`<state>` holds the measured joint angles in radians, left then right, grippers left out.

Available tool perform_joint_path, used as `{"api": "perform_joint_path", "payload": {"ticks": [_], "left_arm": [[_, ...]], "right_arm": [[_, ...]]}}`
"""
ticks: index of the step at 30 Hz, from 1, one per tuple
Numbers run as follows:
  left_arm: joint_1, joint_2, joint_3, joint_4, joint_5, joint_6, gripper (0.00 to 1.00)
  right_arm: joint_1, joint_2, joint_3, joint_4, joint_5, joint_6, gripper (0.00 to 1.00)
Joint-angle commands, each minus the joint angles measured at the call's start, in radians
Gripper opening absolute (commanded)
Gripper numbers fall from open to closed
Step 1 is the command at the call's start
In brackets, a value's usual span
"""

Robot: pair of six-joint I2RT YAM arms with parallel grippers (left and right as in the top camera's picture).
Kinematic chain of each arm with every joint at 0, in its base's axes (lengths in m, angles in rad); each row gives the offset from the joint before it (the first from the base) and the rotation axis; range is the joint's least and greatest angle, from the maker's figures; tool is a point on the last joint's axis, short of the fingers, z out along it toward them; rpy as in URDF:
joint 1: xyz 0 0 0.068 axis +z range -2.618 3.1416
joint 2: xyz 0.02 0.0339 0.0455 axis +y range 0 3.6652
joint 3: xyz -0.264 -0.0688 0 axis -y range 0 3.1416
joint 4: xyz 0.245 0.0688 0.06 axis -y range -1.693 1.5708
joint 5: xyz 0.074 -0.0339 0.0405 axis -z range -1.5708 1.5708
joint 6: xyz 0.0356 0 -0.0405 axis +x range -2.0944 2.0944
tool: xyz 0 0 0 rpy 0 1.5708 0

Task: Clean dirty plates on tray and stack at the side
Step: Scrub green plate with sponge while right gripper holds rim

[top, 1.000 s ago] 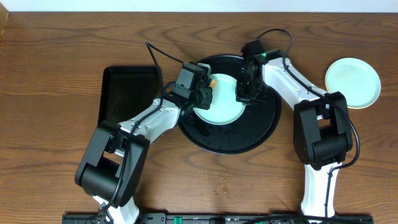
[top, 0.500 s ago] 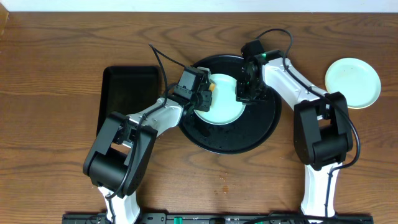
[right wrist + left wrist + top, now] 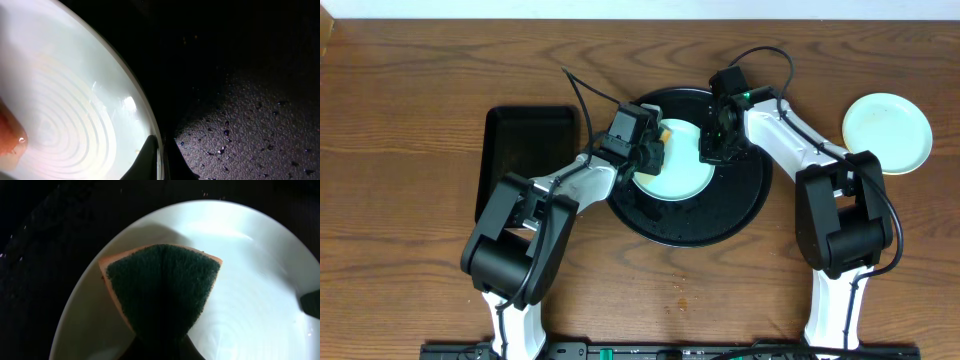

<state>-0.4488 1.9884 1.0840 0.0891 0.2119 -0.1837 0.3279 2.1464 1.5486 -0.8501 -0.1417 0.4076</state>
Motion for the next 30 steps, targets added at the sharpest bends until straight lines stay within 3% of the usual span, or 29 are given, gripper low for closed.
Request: {"api": "perform_joint_path", "payload": {"ticks": [1, 21, 30], "left_arm": [[0.004, 0.073, -0.018, -0.012, -0.017, -0.002, 0.08], [0.022, 0.118, -0.018, 0.194, -0.111, 0.002, 0.07], [0.013, 0.118, -0.018, 0.032, -0.016, -0.060, 0.08]], "right_arm": [[0.001, 0.034, -0.032, 0.013, 0.055, -0.005, 0.01], [0.026, 0.034, -0.032, 0.019, 0.055, -0.004, 0.01], [0.026, 0.034, -0.032, 0.019, 0.055, -0.004, 0.01]]}}
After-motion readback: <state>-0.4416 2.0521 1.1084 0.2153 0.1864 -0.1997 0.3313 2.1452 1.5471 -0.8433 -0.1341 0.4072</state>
